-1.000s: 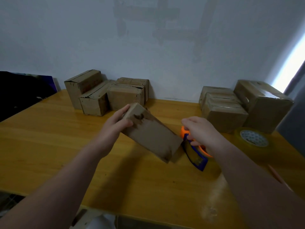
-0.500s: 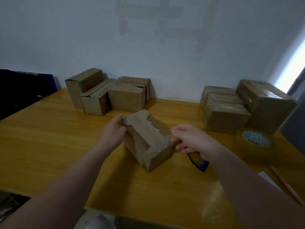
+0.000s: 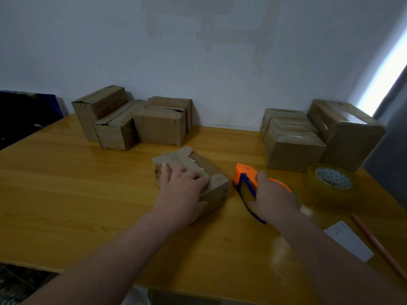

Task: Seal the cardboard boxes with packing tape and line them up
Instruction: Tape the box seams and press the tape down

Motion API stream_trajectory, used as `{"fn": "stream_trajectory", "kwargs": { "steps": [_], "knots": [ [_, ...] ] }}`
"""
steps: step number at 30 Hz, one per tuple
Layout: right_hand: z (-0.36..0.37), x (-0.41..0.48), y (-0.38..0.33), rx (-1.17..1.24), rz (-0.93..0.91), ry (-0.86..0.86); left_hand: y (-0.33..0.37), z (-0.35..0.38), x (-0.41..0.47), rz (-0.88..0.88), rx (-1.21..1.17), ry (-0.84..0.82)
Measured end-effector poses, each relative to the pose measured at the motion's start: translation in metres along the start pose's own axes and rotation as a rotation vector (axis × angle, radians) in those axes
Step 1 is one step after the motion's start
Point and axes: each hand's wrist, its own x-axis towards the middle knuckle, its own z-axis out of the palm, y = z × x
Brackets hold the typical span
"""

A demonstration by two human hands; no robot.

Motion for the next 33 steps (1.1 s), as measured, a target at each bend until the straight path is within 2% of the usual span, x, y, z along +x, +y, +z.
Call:
{"fn": "stream_trajectory", "kwargs": {
  "steps": [3, 6, 11, 14, 17, 21, 23, 25, 28, 30, 33],
  "knots": [
    [0.002, -0.001, 0.001, 0.019, -0.054, 0.101, -0.009, 0.001, 0.000, 0.048, -0.022, -0.014],
    [-0.008, 0.002, 0.004, 0.165, -0.060, 0.233, -0.019, 0.003, 0.001, 0.075, -0.035, -0.010],
    [-0.040, 0.003, 0.010, 0.771, -0.009, 0.227, -0.026, 0.011, 0.003, 0.085, 0.019, 0.054],
    [-0.053, -0.005, 0.010, 0.973, -0.074, 0.223, -0.024, 0.010, 0.004, 0.079, -0.057, 0.031],
    [-0.064, -0.013, 0.007, 1.073, -0.164, 0.146, -0.023, 0.000, 0.007, 0.016, -0.403, 0.091],
    [-0.076, -0.020, 0.006, 1.152, -0.340, -0.027, -0.020, -0.025, 0.014, -0.200, -0.992, 0.125],
    [-0.078, -0.024, 0.005, 1.123, -0.399, -0.086, -0.022, -0.037, 0.019, -0.363, -1.312, 0.041],
    [-0.079, -0.028, 0.004, 1.108, -0.439, -0.134, -0.026, -0.044, 0.021, -0.504, -1.543, -0.151],
    [-0.080, -0.030, 0.004, 1.119, -0.476, -0.185, -0.029, -0.048, 0.021, -0.555, -1.734, -0.383],
    [-0.079, -0.030, 0.006, 1.117, -0.490, -0.211, -0.027, -0.049, 0.020, -0.557, -1.773, -0.386],
    [-0.076, -0.026, 0.010, 1.112, -0.500, -0.232, -0.023, -0.049, 0.017, -0.605, -1.783, -0.288]
  ]
}}
